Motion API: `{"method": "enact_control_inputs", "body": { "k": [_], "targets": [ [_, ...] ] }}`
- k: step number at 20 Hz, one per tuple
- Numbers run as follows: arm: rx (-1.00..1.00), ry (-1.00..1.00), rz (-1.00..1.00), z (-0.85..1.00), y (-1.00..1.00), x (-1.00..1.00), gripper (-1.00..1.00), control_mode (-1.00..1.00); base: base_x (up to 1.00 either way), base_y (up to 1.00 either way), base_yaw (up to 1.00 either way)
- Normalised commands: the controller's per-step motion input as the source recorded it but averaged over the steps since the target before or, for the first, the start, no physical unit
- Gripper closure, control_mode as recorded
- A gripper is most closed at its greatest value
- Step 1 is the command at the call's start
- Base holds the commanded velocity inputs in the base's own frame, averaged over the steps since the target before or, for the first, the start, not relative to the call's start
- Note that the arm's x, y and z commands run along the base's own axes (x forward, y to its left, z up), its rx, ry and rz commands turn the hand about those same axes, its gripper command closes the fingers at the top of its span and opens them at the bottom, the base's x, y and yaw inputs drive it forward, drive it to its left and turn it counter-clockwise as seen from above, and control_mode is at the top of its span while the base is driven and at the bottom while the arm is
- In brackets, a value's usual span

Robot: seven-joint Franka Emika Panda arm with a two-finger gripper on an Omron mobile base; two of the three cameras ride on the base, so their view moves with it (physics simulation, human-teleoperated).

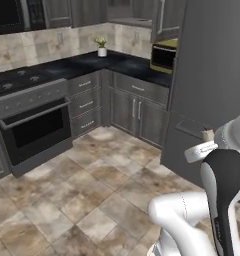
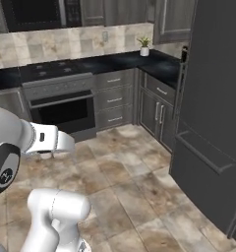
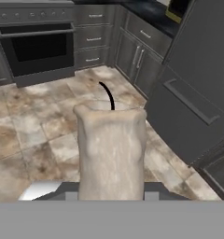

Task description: Pick the candle and candle from the dining table and place them in the open cabinet. Close the cabinet after placing the objects.

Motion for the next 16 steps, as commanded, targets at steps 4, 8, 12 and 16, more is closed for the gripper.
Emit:
{"method": "enact_control_inputs", "body": {
  "k": [4,8,12,16],
  "targets": [
    [0.0,0.0,0.0,0.0,0.0,0.0,1.0,1.0,0.64,0.23,-0.01],
    [0.0,0.0,0.0,0.0,0.0,0.0,1.0,1.0,0.64,0.23,-0.04],
    [0.0,0.0,0.0,0.0,0.0,0.0,1.0,1.0,0.68,0.21,-0.08],
    [0.0,0.0,0.0,0.0,0.0,0.0,1.0,1.0,0.68,0.25,-0.14]
  ]
}}
